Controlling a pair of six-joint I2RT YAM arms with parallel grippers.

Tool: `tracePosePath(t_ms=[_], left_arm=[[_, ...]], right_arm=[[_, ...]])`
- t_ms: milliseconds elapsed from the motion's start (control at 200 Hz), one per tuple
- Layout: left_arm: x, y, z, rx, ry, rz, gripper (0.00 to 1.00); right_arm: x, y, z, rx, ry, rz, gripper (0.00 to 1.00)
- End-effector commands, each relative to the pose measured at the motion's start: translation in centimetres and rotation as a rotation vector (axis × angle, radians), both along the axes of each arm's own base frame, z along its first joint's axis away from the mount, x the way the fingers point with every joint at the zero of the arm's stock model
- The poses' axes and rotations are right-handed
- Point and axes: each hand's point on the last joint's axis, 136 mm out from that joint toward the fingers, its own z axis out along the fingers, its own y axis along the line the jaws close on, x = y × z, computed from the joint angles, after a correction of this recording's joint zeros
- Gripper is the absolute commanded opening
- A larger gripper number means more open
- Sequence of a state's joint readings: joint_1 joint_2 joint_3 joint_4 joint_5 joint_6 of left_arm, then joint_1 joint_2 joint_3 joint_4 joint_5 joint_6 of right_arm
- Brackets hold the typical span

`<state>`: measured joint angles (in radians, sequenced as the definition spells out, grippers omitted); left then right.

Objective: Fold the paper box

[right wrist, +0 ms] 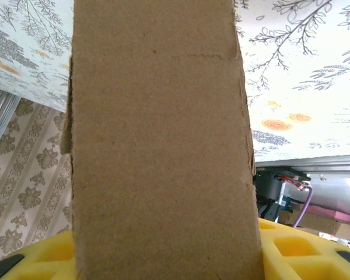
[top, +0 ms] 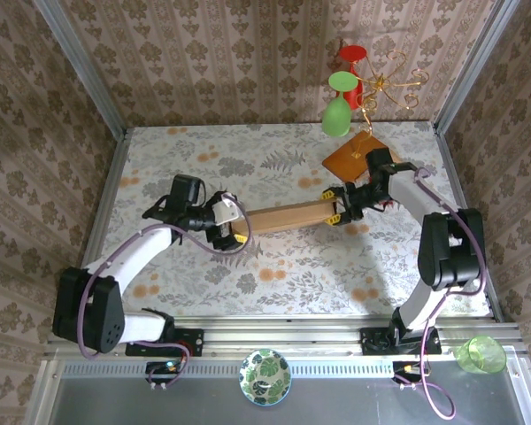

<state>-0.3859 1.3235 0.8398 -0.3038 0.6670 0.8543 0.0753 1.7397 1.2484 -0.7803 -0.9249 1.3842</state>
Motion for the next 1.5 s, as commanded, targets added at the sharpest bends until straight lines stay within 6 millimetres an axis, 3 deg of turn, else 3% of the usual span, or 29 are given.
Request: tracePosePath(t_ms=[0,120,295,665,920,1145,1330,1495], left_arm=[[-0.2,-0.8,0.5,-0.029,-0.019,-0.048,0.96],[0.8,-1.0,-0.1,-0.031,-0.006,-0.019,0.93],[2.4,-1.2,-0.4,-0.048,0.043,0.032,0.8],[3.9,-0.9,0.2,-0.13,0.149,0.057,0.68],[4.8,-0.8,0.9,-0.177,0.216,0.071,0.64],[4.7,-0.7,0.9,-0.193,0.266,0.063,0.63],[4.6,-0.5,1.0,-0.193,0.274,0.059,0.63],[4.5,-0.3,1.0,-0.192,0.281,0.057,0.63]], right_arm=[[0.3,0.2,0.6,0.042,0.049,-0.002,0.43],[1.0,0.2,0.1,0.041,0.062,-0.008,0.43],[2.3,0.3,-0.2,0.043,0.065,-0.026,0.44],[5.0,0.1,0.2,0.03,0.025,-0.053,0.64],[6.3,-0.6,0.9,0.016,-0.021,-0.07,0.69],[7.4,-3.2,5.0,-0.119,-0.24,-0.017,0.73],[6.5,-6.6,7.5,-0.331,-0.469,0.04,0.73],[6.2,-9.5,11.3,-0.668,-0.82,0.209,0.6]])
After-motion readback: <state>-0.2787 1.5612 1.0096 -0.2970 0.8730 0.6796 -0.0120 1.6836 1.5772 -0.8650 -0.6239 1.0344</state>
